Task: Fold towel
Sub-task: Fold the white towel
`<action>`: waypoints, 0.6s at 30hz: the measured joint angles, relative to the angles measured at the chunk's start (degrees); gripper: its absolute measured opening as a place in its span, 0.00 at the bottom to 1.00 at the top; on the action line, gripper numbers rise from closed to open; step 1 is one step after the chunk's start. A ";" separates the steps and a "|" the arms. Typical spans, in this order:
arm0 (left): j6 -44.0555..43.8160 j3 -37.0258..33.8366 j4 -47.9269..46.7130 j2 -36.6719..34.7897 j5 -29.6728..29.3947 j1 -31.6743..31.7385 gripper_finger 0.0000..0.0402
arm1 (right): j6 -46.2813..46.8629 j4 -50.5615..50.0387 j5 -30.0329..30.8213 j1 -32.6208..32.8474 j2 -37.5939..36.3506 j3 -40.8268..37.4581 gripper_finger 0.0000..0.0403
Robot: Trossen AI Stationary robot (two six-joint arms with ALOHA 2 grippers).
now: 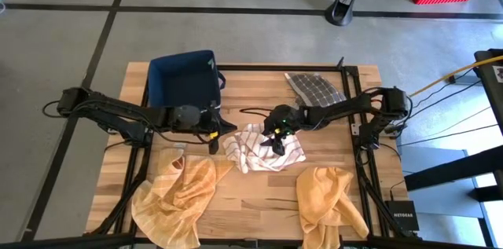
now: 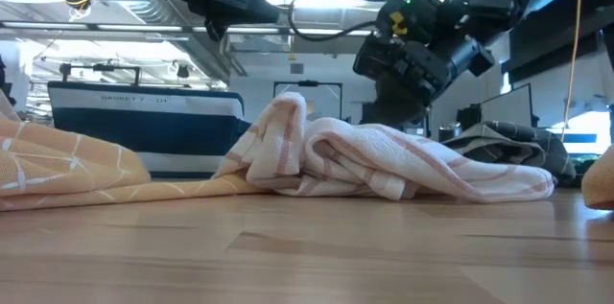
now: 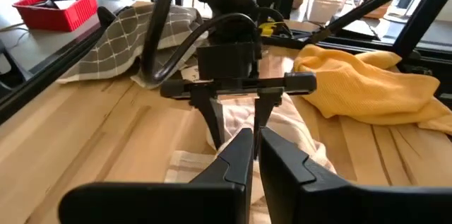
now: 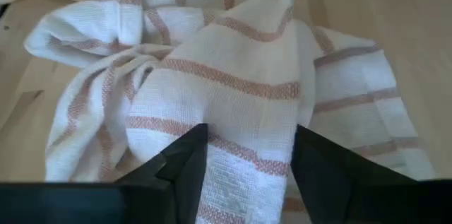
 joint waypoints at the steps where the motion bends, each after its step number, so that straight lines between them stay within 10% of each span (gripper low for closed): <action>1: 0.15 0.00 0.06 0.00 -0.02 0.02 0.04 | 0.00 0.23 0.29 0.43 -0.34 0.00 0.42; 7: -3.04 0.00 -0.72 0.02 -0.02 -0.04 0.04 | -2.92 0.72 5.06 4.57 -4.55 0.00 0.05; 18: 0.48 -0.02 -3.22 2.34 -0.13 -4.55 0.06 | -4.35 -5.68 15.42 11.62 -6.86 5.87 0.03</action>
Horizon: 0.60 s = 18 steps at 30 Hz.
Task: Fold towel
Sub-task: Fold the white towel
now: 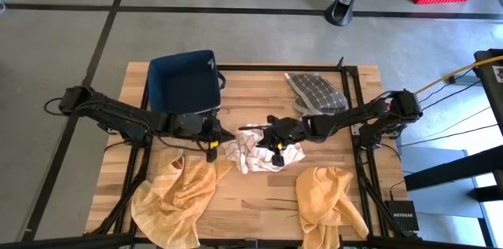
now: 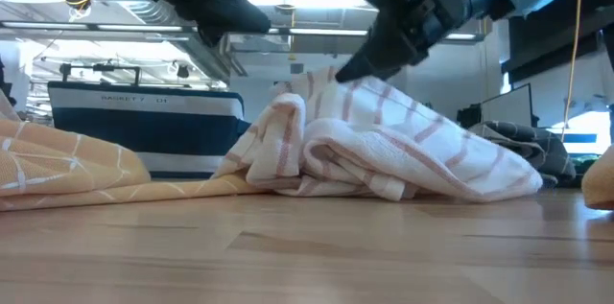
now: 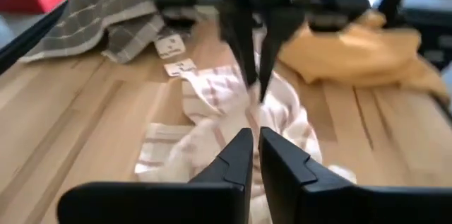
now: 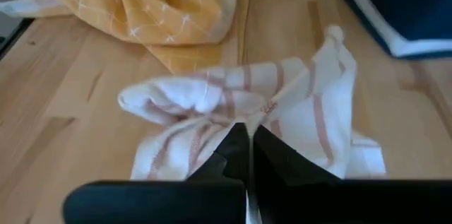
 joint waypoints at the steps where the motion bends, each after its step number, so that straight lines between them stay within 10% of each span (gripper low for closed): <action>1: 0.91 0.00 0.26 0.82 -0.40 -0.37 0.07 | -0.02 -0.66 0.39 0.29 0.00 0.71 0.03; 18: 16.61 -0.02 7.77 12.07 -9.31 0.98 0.40 | 0.06 -2.66 0.04 1.43 0.07 2.70 0.01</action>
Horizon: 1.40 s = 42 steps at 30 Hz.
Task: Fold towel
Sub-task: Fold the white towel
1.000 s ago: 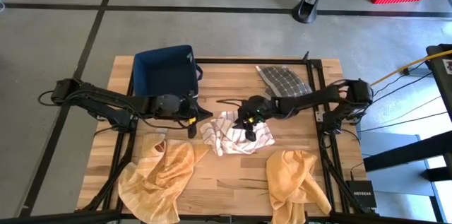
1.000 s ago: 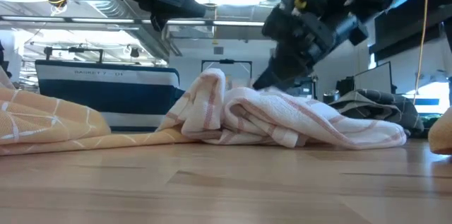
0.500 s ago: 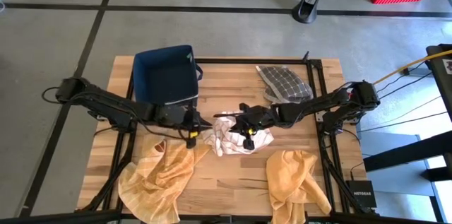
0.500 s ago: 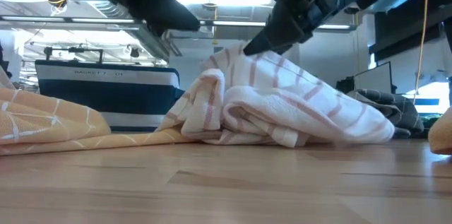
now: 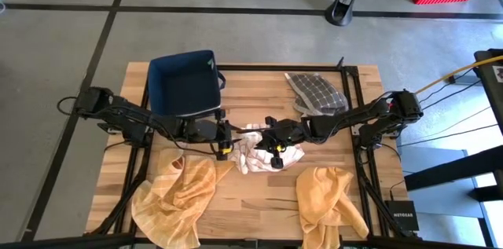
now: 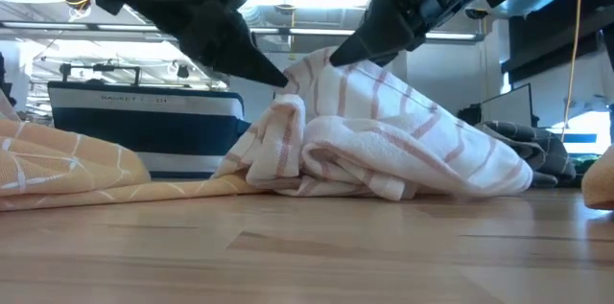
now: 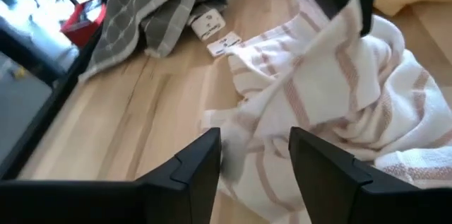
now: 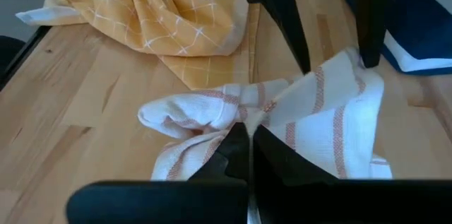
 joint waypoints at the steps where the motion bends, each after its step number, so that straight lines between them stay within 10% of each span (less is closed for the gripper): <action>1: 0.95 0.00 0.81 0.28 0.02 -0.04 0.40 | 0.03 -0.26 0.00 -0.01 0.00 -0.01 0.01; 22: 2.50 0.84 1.64 0.15 1.60 -0.37 0.02 | 0.45 2.99 1.61 0.22 -0.03 -0.04 0.10; 34: -13.33 16.69 -28.86 -5.00 1.52 -4.39 0.00 | 10.34 -46.66 3.62 1.44 -12.34 11.37 0.42; 42: -24.02 24.27 -42.19 -5.23 1.64 -10.65 0.01 | 16.33 -44.09 12.49 9.84 -16.98 2.92 0.41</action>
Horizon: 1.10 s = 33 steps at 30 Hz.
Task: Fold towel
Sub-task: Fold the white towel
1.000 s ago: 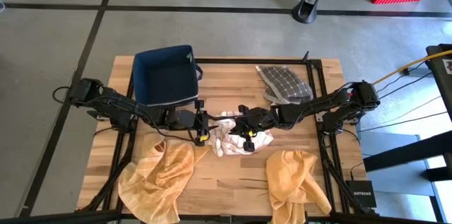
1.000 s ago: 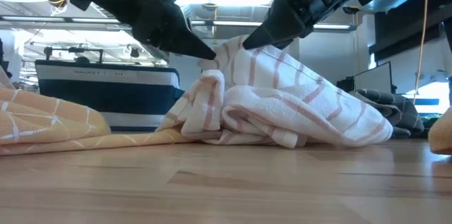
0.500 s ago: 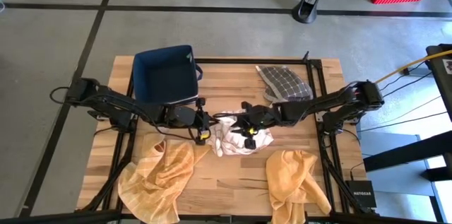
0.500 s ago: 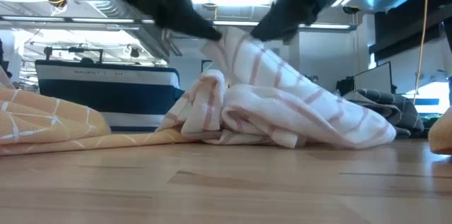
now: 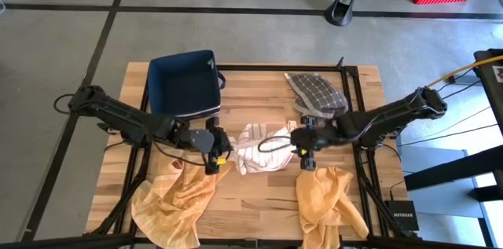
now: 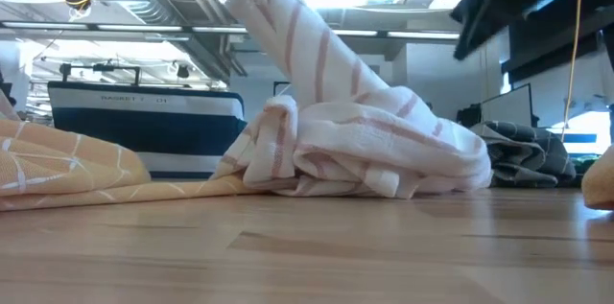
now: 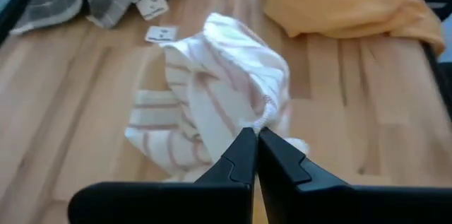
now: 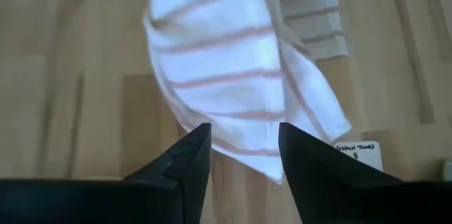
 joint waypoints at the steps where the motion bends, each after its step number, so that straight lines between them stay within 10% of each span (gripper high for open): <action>1: -0.89 0.30 -0.72 0.00 0.00 -0.67 0.01 | 0.02 1.58 1.89 0.74 0.19 -1.74 0.41; 13: -5.06 1.15 -4.22 -0.02 -0.05 -5.50 0.01 | -4.42 12.56 6.94 0.66 1.49 -14.60 0.41; 24: -3.80 1.15 -3.88 -0.02 -0.07 -5.59 0.00 | -7.92 32.01 -10.45 -6.59 2.16 -23.22 0.41; 33: -2.26 1.68 -4.27 -0.20 -0.08 -5.54 0.00 | -11.78 29.73 -16.70 -4.89 0.16 -18.44 0.03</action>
